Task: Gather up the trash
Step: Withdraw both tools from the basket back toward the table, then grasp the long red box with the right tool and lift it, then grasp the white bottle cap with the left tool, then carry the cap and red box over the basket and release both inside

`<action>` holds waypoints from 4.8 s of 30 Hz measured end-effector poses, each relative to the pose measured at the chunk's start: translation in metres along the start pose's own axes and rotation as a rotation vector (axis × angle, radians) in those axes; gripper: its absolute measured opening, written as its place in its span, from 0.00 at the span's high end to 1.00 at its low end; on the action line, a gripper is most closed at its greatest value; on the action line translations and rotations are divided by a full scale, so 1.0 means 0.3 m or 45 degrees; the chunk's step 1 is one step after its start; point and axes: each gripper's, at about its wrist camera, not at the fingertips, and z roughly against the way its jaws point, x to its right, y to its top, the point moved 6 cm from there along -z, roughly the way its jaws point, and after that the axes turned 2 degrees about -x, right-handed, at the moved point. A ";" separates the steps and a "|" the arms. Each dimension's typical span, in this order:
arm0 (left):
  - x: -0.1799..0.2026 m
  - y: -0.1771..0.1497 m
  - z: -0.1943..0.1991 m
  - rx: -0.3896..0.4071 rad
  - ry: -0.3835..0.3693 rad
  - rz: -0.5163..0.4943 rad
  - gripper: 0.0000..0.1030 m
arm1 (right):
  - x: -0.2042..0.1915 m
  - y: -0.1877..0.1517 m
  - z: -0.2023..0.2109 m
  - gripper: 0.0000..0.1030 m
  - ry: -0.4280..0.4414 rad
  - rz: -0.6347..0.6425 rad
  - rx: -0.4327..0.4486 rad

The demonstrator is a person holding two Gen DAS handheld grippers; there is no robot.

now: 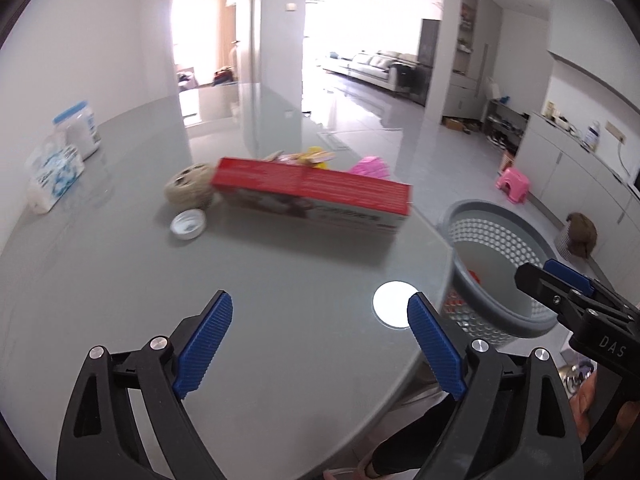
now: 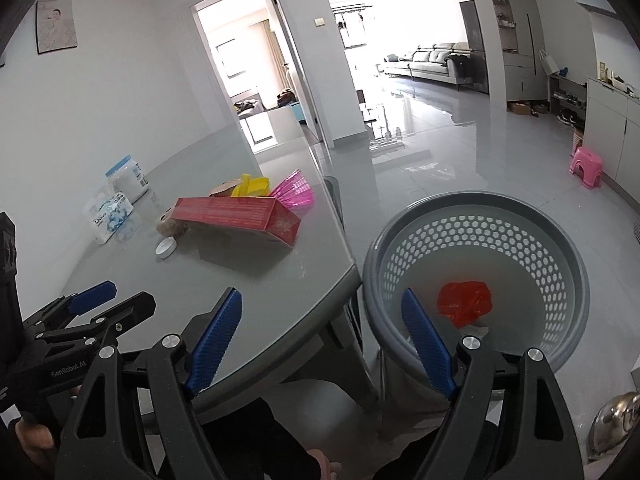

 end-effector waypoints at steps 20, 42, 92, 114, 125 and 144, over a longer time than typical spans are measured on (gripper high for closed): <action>-0.348 0.009 -0.043 -0.003 0.197 0.268 0.15 | -0.258 0.223 -0.355 0.24 0.091 0.343 -0.109; -0.411 0.048 -0.091 0.014 0.222 0.342 0.15 | -0.442 0.250 -0.682 0.24 0.039 0.699 -0.359; -0.463 0.201 -0.401 -0.141 0.240 0.328 0.27 | -0.300 0.175 -0.283 0.66 0.279 0.262 -0.100; -0.298 0.131 -0.197 -0.077 0.158 0.227 0.64 | -0.203 0.146 -0.187 0.66 0.242 0.168 -0.067; 0.093 0.176 -0.115 -0.015 -0.097 0.017 0.64 | 0.026 0.090 -0.048 0.66 0.103 0.034 -0.010; 0.629 0.137 -0.298 -0.151 -0.262 -0.279 0.64 | 0.490 -0.059 0.022 0.66 -0.154 -0.222 -0.031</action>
